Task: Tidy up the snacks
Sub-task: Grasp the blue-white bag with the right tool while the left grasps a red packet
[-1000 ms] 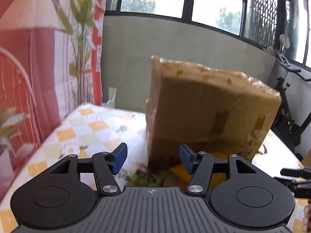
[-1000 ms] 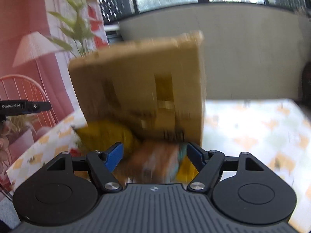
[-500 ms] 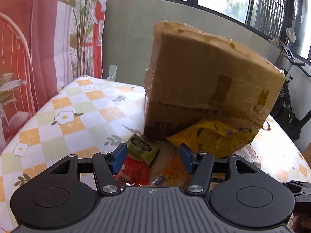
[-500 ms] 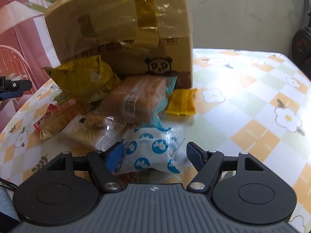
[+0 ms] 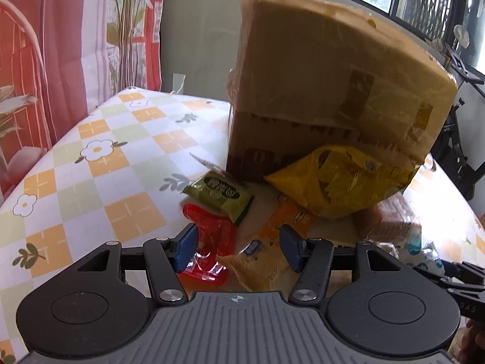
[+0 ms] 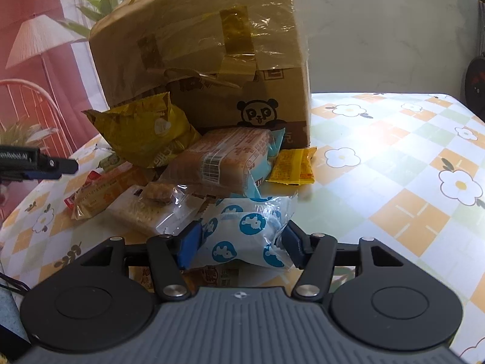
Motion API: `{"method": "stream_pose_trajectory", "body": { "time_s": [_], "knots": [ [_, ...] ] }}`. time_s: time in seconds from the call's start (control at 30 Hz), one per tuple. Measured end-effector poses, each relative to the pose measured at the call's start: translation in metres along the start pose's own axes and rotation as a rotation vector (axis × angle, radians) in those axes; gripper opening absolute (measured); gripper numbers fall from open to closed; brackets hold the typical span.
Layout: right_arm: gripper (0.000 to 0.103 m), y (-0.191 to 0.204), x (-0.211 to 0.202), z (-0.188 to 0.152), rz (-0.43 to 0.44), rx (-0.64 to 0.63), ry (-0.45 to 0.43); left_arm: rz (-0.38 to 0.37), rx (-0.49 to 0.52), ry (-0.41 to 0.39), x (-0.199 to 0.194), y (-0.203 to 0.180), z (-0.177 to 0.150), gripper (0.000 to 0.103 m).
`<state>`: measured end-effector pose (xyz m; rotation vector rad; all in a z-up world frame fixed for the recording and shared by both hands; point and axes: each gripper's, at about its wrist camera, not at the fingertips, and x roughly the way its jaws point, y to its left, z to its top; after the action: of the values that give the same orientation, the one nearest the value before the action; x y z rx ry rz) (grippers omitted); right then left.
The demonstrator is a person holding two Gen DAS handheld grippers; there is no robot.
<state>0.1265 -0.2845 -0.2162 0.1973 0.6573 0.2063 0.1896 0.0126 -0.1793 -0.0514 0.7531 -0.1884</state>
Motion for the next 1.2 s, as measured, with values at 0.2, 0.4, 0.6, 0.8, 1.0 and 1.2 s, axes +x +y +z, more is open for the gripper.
{"method": "stream_pose_trajectory", "body": {
  "time_s": [0.2,0.4,0.6,0.8,1.0,1.2],
  "knots": [
    [0.061,-0.001,0.000,0.000,0.004,0.008,-0.004,0.020,0.016,0.021,0.006,0.001,-0.001,0.061],
    [0.061,0.000,0.000,0.000,0.004,0.010,-0.005,0.033,0.029,0.006,0.008,0.008,0.003,0.052],
    [0.061,0.000,0.000,0.000,0.000,0.006,-0.005,0.081,0.022,0.005,0.025,0.024,0.013,0.047],
    [0.061,0.000,0.000,0.000,0.003,0.012,-0.005,0.001,0.070,0.085,0.051,0.027,0.016,0.052],
    [0.061,0.000,0.000,-0.001,0.002,0.012,-0.006,0.020,0.108,0.097,0.060,0.023,0.010,0.058],
    [0.061,0.000,0.000,-0.001,0.002,0.013,-0.006,0.059,0.130,0.092,0.061,0.014,0.005,0.062]
  ]
}}
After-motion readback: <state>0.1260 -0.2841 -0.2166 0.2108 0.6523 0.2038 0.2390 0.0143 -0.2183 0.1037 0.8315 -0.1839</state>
